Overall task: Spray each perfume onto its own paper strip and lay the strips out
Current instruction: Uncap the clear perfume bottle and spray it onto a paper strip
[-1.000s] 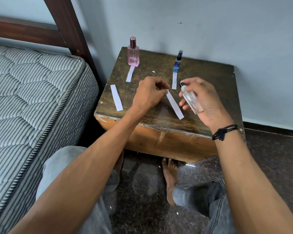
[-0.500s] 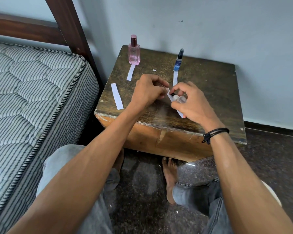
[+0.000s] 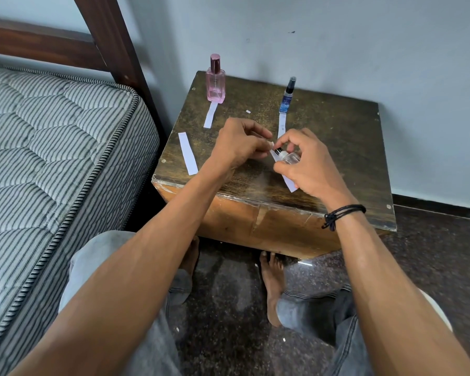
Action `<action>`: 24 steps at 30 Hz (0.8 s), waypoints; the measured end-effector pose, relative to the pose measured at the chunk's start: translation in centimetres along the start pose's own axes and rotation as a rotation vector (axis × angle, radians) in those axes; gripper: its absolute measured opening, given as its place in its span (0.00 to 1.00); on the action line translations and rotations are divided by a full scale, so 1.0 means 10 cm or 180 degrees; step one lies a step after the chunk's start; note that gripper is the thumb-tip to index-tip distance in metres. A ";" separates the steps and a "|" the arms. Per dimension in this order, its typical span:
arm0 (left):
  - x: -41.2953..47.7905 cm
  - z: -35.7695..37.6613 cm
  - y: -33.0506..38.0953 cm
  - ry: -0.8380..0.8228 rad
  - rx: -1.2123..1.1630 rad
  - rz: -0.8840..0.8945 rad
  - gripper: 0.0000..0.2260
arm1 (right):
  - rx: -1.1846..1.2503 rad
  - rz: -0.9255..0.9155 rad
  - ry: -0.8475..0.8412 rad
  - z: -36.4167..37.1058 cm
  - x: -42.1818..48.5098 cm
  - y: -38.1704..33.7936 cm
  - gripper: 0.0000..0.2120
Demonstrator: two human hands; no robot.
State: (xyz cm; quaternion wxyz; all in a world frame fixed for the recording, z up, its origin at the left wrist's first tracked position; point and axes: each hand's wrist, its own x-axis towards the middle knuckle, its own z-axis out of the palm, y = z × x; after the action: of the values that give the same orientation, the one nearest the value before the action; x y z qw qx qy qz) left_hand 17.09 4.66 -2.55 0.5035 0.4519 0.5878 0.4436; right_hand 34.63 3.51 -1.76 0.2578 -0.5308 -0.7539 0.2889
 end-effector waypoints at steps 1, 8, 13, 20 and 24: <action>0.00 0.00 0.00 -0.0007 -0.0020 -0.0004 0.06 | -0.0009 0.0005 -0.0006 0.00 0.00 0.00 0.14; -0.01 0.00 0.01 -0.0049 -0.0110 -0.0055 0.06 | -0.0032 -0.0004 0.0039 0.00 0.00 -0.01 0.13; -0.01 -0.01 0.01 -0.0069 -0.0152 -0.0060 0.06 | -0.0036 0.0008 0.0057 0.00 0.00 -0.01 0.12; -0.01 -0.01 0.03 -0.0075 -0.0200 -0.0124 0.06 | -0.0017 0.0079 0.0053 0.00 0.00 0.01 0.12; -0.02 -0.03 0.04 -0.0090 -0.0190 -0.0124 0.06 | 0.0148 0.0215 0.0141 -0.03 0.00 -0.01 0.12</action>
State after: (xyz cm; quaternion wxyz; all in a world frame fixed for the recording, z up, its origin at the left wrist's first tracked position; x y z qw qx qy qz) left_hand 16.82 4.53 -2.10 0.5336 0.4313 0.5758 0.4447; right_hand 34.72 3.54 -1.48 0.2768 -0.5561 -0.7227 0.3031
